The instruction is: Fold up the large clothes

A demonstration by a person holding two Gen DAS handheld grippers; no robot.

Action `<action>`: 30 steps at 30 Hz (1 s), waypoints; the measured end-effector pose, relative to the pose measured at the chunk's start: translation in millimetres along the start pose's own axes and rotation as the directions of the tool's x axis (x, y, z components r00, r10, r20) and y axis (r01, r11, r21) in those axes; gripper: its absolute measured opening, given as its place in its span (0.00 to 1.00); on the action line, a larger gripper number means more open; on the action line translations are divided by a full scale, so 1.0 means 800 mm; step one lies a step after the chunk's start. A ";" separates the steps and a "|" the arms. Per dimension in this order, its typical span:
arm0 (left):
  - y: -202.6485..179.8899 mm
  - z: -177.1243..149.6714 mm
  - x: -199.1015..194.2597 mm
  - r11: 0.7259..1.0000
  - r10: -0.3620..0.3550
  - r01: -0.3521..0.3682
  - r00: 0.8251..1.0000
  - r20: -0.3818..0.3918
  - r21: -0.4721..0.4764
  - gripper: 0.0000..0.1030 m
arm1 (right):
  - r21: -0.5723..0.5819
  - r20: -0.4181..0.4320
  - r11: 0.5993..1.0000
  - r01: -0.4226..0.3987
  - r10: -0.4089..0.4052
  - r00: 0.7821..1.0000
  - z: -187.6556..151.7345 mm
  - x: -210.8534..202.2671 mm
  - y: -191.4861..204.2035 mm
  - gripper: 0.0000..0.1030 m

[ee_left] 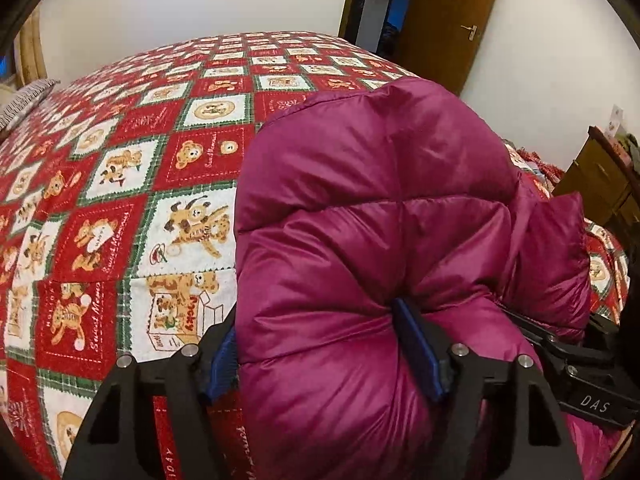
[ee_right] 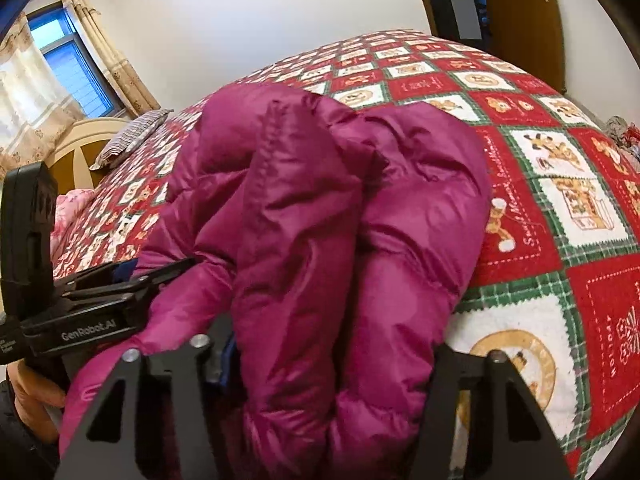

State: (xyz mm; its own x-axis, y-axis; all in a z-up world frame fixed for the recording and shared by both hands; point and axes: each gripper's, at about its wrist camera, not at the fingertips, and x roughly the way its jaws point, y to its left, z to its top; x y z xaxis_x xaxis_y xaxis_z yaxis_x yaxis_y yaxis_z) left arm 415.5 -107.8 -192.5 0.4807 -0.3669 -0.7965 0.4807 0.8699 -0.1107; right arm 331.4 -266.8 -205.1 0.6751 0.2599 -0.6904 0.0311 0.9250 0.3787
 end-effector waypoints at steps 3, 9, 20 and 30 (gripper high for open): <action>0.001 0.001 -0.001 1.000 0.002 -0.002 1.000 0.000 -0.006 0.68 | 0.015 0.001 1.000 -0.001 0.001 1.000 0.000 0.003 0.000 0.55; -0.014 0.000 -0.017 0.999 0.039 -0.040 0.999 0.026 0.027 0.46 | -0.003 -0.005 1.000 -0.018 0.017 1.000 0.001 -0.006 0.011 0.36; -0.057 -0.002 -0.061 0.999 -0.052 0.051 0.998 0.040 0.008 0.38 | 0.014 0.091 1.000 -0.013 0.011 0.996 -0.011 -0.094 0.009 0.32; -0.175 0.003 -0.079 0.987 -0.148 0.145 0.988 0.040 0.075 0.38 | -0.015 0.152 0.991 0.137 -0.133 0.979 0.003 -0.202 -0.056 0.32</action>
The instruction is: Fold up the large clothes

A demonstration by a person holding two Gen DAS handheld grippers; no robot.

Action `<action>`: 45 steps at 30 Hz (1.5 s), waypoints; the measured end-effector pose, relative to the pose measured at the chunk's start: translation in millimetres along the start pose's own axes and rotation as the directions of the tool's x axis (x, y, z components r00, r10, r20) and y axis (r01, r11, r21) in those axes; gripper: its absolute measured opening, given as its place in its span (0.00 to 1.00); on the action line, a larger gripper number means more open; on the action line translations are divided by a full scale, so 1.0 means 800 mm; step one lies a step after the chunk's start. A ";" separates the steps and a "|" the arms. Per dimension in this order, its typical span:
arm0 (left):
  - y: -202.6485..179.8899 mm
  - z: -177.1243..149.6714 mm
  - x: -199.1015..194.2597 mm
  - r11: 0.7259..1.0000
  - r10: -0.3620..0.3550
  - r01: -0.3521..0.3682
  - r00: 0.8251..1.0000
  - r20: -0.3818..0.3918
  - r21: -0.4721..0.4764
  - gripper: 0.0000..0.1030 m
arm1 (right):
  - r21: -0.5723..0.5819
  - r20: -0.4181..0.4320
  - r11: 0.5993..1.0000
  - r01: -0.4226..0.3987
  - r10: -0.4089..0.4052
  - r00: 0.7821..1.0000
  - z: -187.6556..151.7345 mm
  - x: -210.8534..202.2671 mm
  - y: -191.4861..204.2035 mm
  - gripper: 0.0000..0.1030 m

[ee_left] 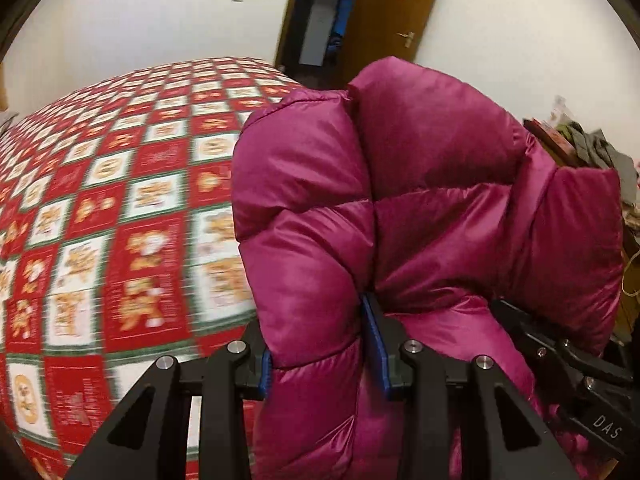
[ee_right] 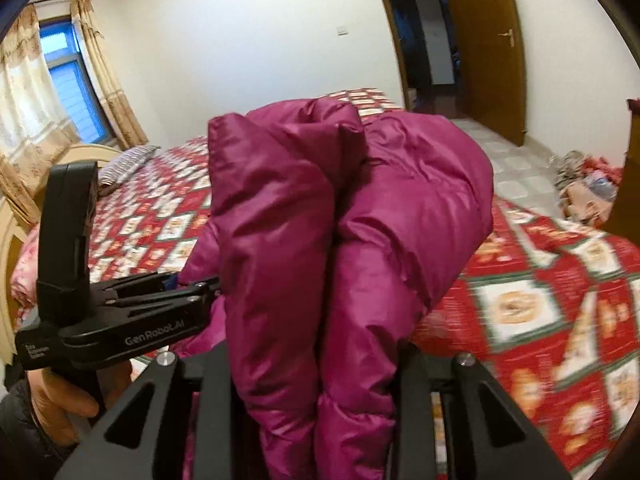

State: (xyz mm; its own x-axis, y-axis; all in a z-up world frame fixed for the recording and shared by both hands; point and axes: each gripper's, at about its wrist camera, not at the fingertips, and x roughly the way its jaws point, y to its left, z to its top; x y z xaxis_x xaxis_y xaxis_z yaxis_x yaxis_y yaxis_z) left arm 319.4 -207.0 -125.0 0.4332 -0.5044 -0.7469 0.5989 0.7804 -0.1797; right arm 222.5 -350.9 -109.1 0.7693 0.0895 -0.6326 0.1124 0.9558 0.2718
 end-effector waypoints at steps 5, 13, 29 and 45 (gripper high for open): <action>-0.036 -0.006 0.040 0.999 0.018 -0.016 0.999 -0.046 0.045 0.38 | 0.070 -0.044 0.997 0.034 -0.031 0.999 -0.012 0.012 -0.072 0.32; -0.058 -0.015 0.083 0.977 0.150 -0.144 0.988 -0.022 0.157 0.38 | 0.195 -0.080 0.980 0.037 -0.022 0.997 -0.042 0.047 -0.135 0.31; -0.075 -0.030 0.089 0.940 0.244 -0.254 0.967 0.072 0.228 0.43 | 0.164 0.116 0.956 0.242 -0.262 0.958 -0.009 -0.080 -0.093 0.43; -0.083 -0.035 0.087 0.924 0.274 -0.291 0.956 0.100 0.247 0.47 | 0.206 -0.149 0.898 0.390 -0.365 0.919 -0.031 0.025 -0.110 0.19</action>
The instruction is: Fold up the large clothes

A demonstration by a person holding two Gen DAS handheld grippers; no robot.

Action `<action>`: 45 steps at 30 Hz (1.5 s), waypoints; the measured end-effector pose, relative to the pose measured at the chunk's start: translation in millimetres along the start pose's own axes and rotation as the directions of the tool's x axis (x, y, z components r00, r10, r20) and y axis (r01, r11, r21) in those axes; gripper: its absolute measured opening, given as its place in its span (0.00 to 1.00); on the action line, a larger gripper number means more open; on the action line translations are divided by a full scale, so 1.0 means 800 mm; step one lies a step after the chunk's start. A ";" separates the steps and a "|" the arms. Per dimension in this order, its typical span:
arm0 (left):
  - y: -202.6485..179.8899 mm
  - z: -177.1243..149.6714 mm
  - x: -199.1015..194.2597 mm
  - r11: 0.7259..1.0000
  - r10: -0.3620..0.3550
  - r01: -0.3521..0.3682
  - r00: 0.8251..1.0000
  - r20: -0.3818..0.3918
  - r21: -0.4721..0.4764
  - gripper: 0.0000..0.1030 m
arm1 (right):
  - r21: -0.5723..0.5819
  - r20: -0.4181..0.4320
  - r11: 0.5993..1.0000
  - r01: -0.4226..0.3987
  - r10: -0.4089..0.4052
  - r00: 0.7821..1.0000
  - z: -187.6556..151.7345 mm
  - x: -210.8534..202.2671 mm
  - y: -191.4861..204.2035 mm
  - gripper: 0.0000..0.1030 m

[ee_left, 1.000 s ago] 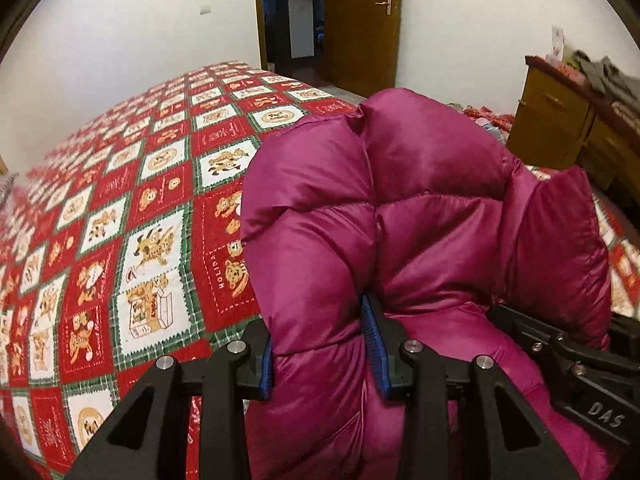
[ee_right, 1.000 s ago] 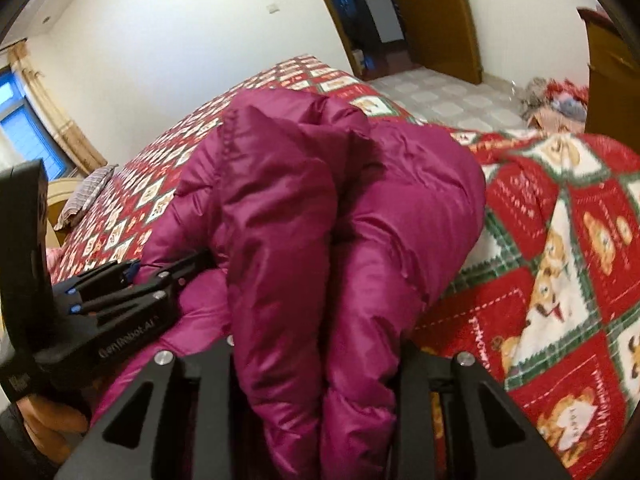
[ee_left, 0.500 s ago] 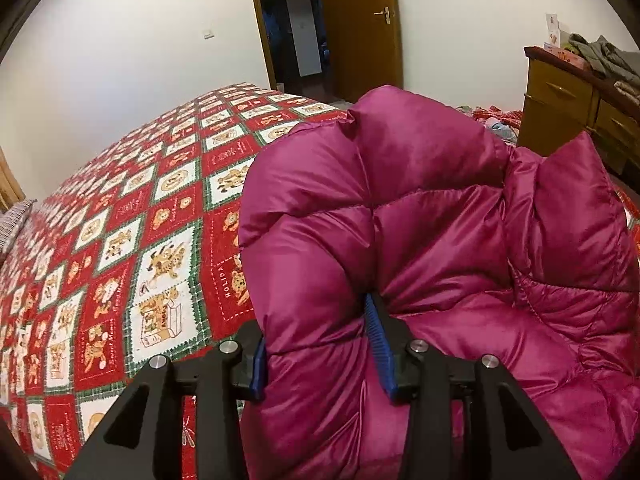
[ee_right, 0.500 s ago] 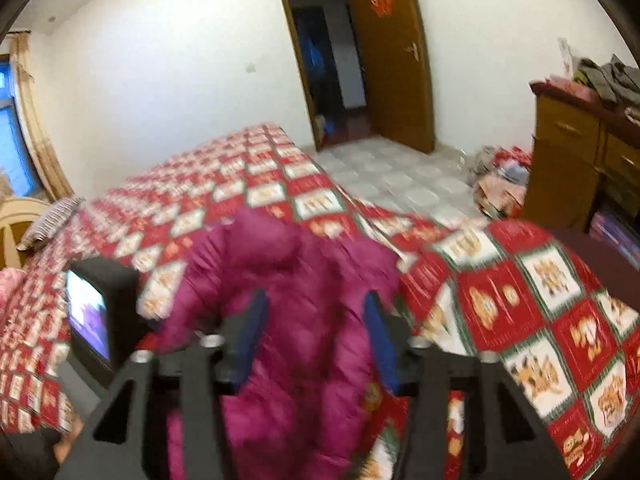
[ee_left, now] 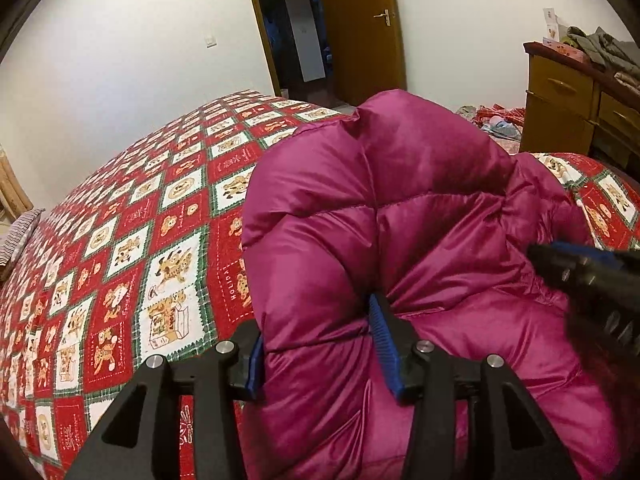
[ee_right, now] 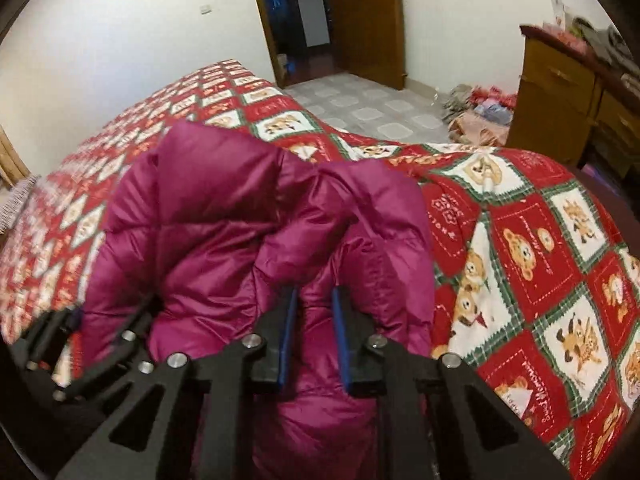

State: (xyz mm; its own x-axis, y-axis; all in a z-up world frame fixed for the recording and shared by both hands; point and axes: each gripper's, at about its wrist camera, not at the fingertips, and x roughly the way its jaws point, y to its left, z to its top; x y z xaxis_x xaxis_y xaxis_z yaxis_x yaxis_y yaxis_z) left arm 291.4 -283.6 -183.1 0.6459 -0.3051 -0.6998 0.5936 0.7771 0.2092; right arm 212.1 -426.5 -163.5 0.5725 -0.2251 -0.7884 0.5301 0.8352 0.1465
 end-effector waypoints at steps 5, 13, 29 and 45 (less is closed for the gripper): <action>0.006 0.001 0.003 1.000 -0.012 0.012 1.000 -0.009 -0.017 0.53 | -0.049 0.055 0.994 0.095 -0.092 0.994 -0.011 0.003 0.016 0.19; 0.023 -0.001 -0.022 0.999 -0.038 0.037 0.998 -0.049 -0.030 0.61 | -0.092 0.086 0.985 0.143 -0.136 0.987 -0.013 -0.009 0.022 0.20; 0.039 -0.067 -0.101 1.000 0.009 -0.009 1.000 -0.023 -0.011 0.72 | -0.013 0.179 0.994 0.106 -0.102 0.978 -0.114 -0.111 0.021 0.49; 0.040 -0.149 -0.162 0.999 0.006 -0.006 1.000 -0.021 -0.046 0.72 | 0.026 0.147 0.987 0.156 -0.158 0.977 -0.185 -0.151 0.013 0.63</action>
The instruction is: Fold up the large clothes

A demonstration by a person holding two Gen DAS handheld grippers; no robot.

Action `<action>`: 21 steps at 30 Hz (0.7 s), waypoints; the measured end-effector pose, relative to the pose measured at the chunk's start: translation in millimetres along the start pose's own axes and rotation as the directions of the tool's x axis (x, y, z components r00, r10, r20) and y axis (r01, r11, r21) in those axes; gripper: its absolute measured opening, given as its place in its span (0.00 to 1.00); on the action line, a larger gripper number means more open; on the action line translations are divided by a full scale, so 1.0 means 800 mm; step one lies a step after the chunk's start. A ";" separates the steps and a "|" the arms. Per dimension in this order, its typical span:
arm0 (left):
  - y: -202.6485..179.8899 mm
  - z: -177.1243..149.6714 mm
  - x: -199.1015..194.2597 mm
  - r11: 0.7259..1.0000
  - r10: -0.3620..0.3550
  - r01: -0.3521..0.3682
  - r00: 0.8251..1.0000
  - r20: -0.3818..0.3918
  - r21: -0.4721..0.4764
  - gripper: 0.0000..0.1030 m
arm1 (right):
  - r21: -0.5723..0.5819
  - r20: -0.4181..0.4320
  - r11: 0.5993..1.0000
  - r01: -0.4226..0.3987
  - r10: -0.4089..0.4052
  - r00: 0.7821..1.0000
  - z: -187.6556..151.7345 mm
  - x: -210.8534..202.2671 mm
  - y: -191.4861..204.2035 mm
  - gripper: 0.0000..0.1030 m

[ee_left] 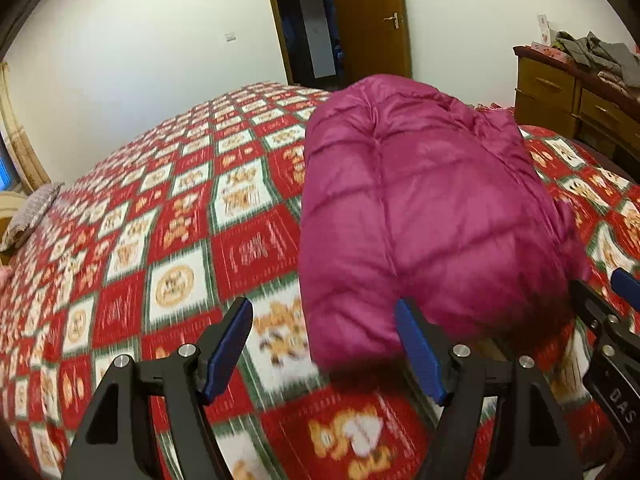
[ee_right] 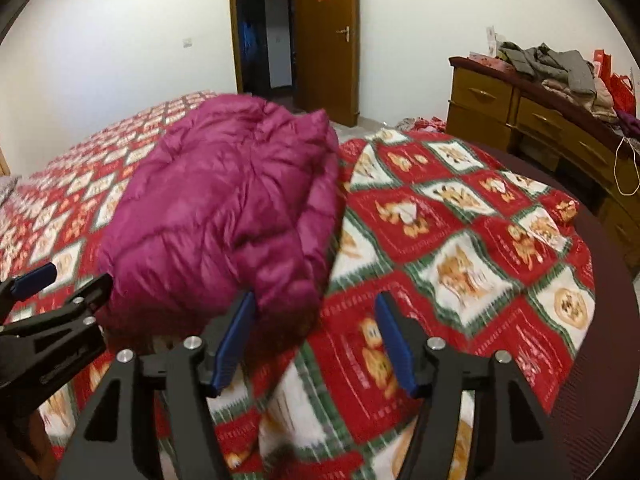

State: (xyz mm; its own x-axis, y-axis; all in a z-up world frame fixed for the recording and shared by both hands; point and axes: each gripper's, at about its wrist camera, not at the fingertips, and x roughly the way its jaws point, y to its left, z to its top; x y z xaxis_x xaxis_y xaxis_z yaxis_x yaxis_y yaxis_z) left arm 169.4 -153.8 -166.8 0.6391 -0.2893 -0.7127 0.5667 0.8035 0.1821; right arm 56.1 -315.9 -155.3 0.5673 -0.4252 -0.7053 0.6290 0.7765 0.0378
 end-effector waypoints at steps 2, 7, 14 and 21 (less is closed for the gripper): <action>-0.001 -0.012 -0.005 1.000 -0.006 0.006 1.000 -0.022 -0.009 0.72 | -0.020 -0.033 1.000 -0.006 0.005 0.999 -0.009 -0.002 -0.001 0.63; -0.002 -0.040 -0.034 0.999 -0.024 0.022 0.999 -0.044 -0.041 0.72 | -0.033 -0.093 0.998 -0.053 0.050 0.994 -0.032 -0.022 -0.010 0.66; 0.000 -0.071 -0.085 0.999 -0.007 0.006 1.000 -0.031 -0.035 0.72 | -0.026 -0.111 0.992 -0.122 0.119 0.987 -0.042 -0.067 -0.015 0.75; 0.021 -0.077 -0.146 0.997 -0.006 0.007 1.000 0.010 -0.083 0.72 | -0.038 -0.095 0.983 -0.181 0.177 0.980 -0.040 -0.115 -0.009 0.80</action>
State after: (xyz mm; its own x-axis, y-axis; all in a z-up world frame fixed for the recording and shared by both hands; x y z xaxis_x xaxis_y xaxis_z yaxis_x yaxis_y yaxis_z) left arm 72.1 -74.4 -122.0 0.6408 -0.2994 -0.7069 0.5261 0.8419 0.1204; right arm -17.8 -267.2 -113.5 0.6164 -0.2348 -0.7516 0.4951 0.8578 0.1380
